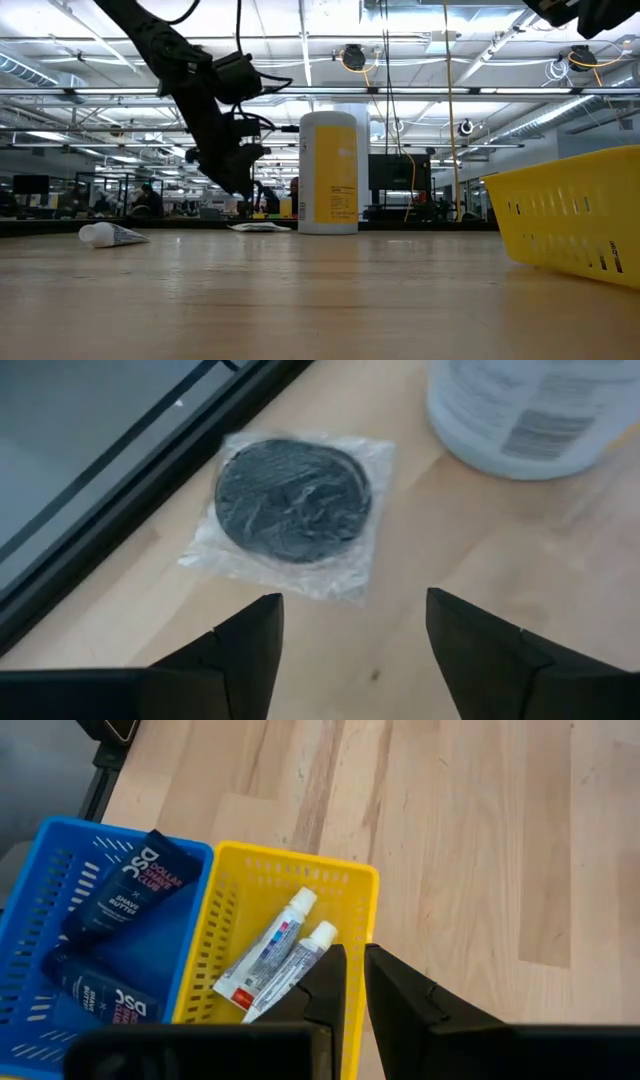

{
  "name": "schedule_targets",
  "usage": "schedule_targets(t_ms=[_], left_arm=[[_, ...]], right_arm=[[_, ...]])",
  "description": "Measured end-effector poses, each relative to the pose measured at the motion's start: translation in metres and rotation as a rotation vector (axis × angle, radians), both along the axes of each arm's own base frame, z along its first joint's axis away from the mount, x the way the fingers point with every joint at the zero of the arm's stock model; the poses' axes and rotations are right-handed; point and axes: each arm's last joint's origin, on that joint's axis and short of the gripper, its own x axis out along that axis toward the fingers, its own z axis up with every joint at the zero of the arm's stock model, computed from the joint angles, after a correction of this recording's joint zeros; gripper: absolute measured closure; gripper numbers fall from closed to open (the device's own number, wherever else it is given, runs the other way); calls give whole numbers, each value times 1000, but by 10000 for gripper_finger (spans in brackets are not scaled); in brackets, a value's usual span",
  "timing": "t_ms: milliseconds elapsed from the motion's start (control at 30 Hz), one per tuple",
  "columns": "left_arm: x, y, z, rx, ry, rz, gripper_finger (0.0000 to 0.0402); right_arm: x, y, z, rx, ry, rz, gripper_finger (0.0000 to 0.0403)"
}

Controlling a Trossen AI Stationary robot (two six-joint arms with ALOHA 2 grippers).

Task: Pick & Place Travel size toiletries
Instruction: Put the hairbrush into the bottom yellow basket

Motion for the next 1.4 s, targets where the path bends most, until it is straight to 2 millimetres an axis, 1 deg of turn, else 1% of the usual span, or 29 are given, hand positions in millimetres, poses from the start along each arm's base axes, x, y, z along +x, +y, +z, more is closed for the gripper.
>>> schedule_targets(t_ms=[133,300,467,700,833,967,1033,1100,1200,1300,1333,1400], left_arm=[[2,6,-7,0,-4,17,156],[3,10,-25,-19,73,2,156],[9,15,-35,-4,72,-9,156],[16,19,-58,9,111,-39,156],[19,22,-65,38,118,-24,156],[19,24,-66,81,138,1,159],[18,25,-67,87,151,-10,174],[16,26,-67,86,169,-13,205],[14,27,-68,79,186,-10,272],[12,28,-69,71,196,-5,356],[12,27,-70,67,198,-3,378],[12,27,-70,56,188,4,391]], right_arm=[[0,0,0,-4,-1,6,368],[0,0,-1,-6,5,7,367],[0,0,-1,-7,4,7,368],[-1,0,-1,-9,9,6,367],[-1,0,-1,-12,9,10,369],[-1,0,-1,-18,5,20,368],[-1,0,-1,-18,6,19,367],[-1,0,-1,-18,6,19,367],[-1,0,-1,-18,6,19,370],[-1,0,-1,-18,6,19,371],[-1,0,-1,-18,6,19,371],[-1,0,-1,-18,6,19,371]])
